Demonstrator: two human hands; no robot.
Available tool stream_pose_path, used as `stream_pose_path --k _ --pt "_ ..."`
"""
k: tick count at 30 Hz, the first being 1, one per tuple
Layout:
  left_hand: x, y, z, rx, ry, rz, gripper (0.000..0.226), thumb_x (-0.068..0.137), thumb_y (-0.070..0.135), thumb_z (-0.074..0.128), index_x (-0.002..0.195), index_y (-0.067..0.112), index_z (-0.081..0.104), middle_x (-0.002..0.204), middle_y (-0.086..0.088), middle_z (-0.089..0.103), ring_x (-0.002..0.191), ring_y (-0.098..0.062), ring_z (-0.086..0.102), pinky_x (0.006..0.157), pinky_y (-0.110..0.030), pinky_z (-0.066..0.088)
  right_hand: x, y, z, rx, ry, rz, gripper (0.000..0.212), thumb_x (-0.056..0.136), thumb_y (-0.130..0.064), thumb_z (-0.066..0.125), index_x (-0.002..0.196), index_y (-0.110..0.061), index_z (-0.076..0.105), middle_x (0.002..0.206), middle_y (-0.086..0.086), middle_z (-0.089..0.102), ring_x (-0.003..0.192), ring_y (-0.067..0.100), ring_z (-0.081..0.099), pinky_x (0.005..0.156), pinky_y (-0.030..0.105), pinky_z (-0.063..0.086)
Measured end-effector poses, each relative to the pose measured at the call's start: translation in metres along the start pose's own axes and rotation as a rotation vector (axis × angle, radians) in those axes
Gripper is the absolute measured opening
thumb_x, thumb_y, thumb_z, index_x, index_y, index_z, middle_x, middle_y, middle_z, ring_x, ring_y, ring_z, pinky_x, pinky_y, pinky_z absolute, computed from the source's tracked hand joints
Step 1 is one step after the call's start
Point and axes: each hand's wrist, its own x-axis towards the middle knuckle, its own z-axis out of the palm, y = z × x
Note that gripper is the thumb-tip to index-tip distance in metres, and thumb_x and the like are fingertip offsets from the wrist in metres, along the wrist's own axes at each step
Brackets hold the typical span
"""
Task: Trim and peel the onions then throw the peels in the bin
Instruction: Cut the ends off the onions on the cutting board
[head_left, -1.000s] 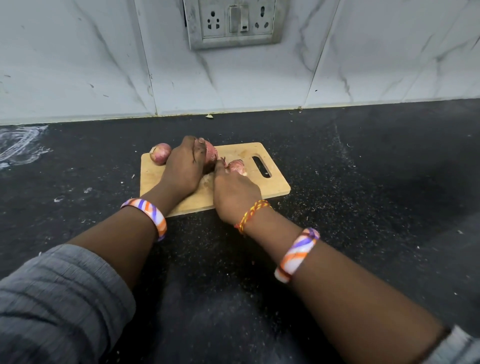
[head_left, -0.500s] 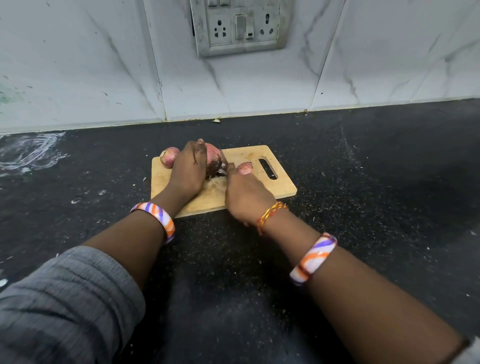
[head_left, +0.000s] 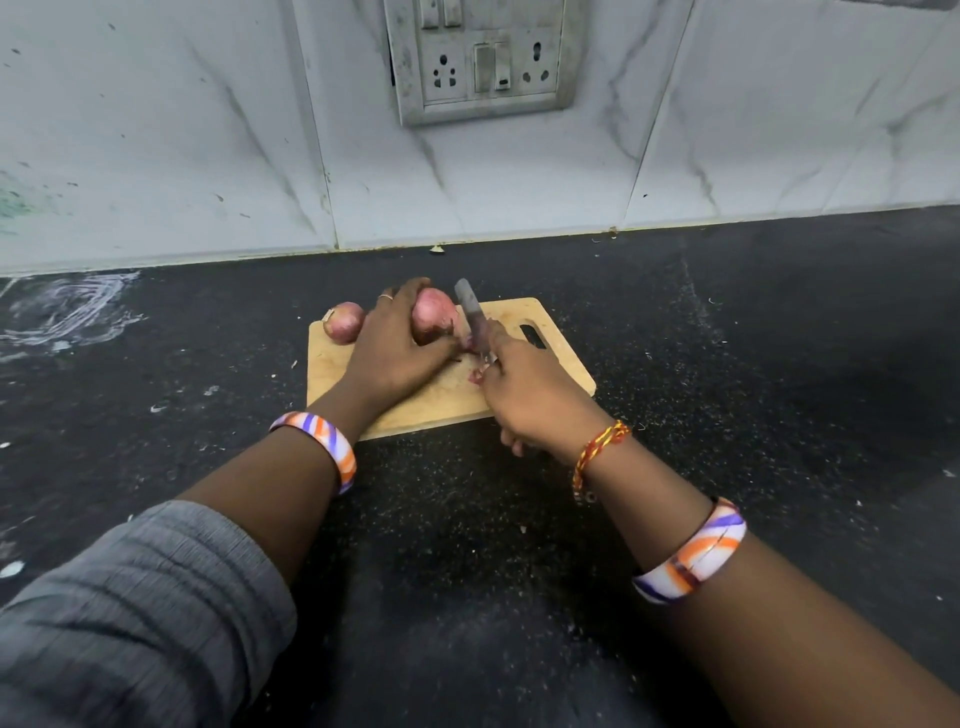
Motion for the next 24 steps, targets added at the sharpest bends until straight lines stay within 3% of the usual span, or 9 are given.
stream_pose_path --k 2,4,8,11,14,17,20,24 --pt "-0.001 0.000 -0.002 -0.062 0.043 -0.019 0.066 0.076 0.020 0.070 0.134 0.012 0.041 0.132 -0.011 0.047 0.120 -0.024 0.048 0.101 -0.028 0.036 0.001 -0.002 -0.008 -0.003 0.005 -0.004 0.055 0.098 -0.009 0.030 0.149 -0.021 0.013 0.067 0.007 0.056 0.037 0.013 0.050 0.032 0.021 0.045" --pt "-0.002 0.001 -0.004 -0.152 0.105 -0.027 0.064 0.077 0.026 0.071 0.133 0.018 0.042 0.122 -0.005 0.054 0.107 -0.019 0.054 0.093 -0.026 0.042 0.000 -0.004 -0.017 0.019 0.009 -0.008 0.057 0.098 -0.011 0.032 0.149 -0.021 0.010 0.065 0.005 0.055 0.041 0.014 0.051 0.034 0.021 0.046" --pt "-0.004 0.005 -0.002 -0.062 0.179 0.021 0.038 0.090 0.044 0.048 0.117 0.017 0.054 0.100 -0.007 0.066 0.091 -0.024 0.061 0.077 -0.025 0.043 -0.003 -0.006 -0.025 0.086 0.009 -0.008 0.055 0.098 -0.012 0.031 0.149 -0.022 0.010 0.067 0.003 0.051 0.040 0.011 0.048 0.030 0.015 0.037" --pt "-0.004 0.003 0.000 0.065 0.181 0.023 0.053 0.088 0.054 0.028 0.104 0.013 0.058 0.090 -0.014 0.067 0.086 -0.031 0.061 0.072 -0.033 0.043 -0.006 -0.006 -0.020 0.109 0.003 -0.017 0.054 0.099 -0.012 0.028 0.149 -0.024 0.012 0.067 0.002 0.050 0.040 0.012 0.048 0.030 0.015 0.036" --pt "0.000 0.000 0.004 0.147 0.166 0.102 0.061 0.087 0.055 0.023 0.107 0.010 0.057 0.101 -0.017 0.063 0.094 -0.030 0.055 0.072 -0.028 0.033 -0.008 -0.003 -0.014 0.101 -0.026 -0.026 0.053 0.099 -0.012 0.027 0.148 -0.026 0.014 0.062 0.003 0.051 0.038 0.011 0.048 0.030 0.015 0.036" --pt "0.000 0.000 0.000 -0.020 0.174 0.142 0.051 0.092 0.049 0.030 0.111 0.009 0.057 0.103 -0.008 0.063 0.098 -0.023 0.056 0.077 -0.024 0.035 -0.011 -0.001 -0.009 0.058 -0.039 -0.043 0.053 0.099 -0.012 0.028 0.148 -0.026 0.014 0.058 0.003 0.050 0.030 0.006 0.047 0.028 0.014 0.035" --pt "-0.006 0.004 -0.004 -0.162 0.107 0.133 0.058 0.089 0.060 0.034 0.112 0.013 0.060 0.102 0.004 0.063 0.098 -0.014 0.059 0.083 -0.026 0.044 -0.009 0.000 -0.004 0.024 -0.042 -0.051 0.054 0.099 -0.013 0.028 0.149 -0.025 0.011 0.059 0.005 0.053 0.039 0.013 0.051 0.032 0.019 0.044" --pt "-0.005 0.004 0.000 -0.067 0.024 0.118 0.051 0.081 0.042 0.058 0.124 0.015 0.052 0.115 -0.007 0.055 0.102 -0.016 0.052 0.087 -0.019 0.036 -0.007 0.001 -0.005 0.036 -0.014 -0.052 0.054 0.098 -0.012 0.029 0.149 -0.023 0.012 0.073 0.008 0.057 0.042 0.015 0.052 0.036 0.023 0.047"
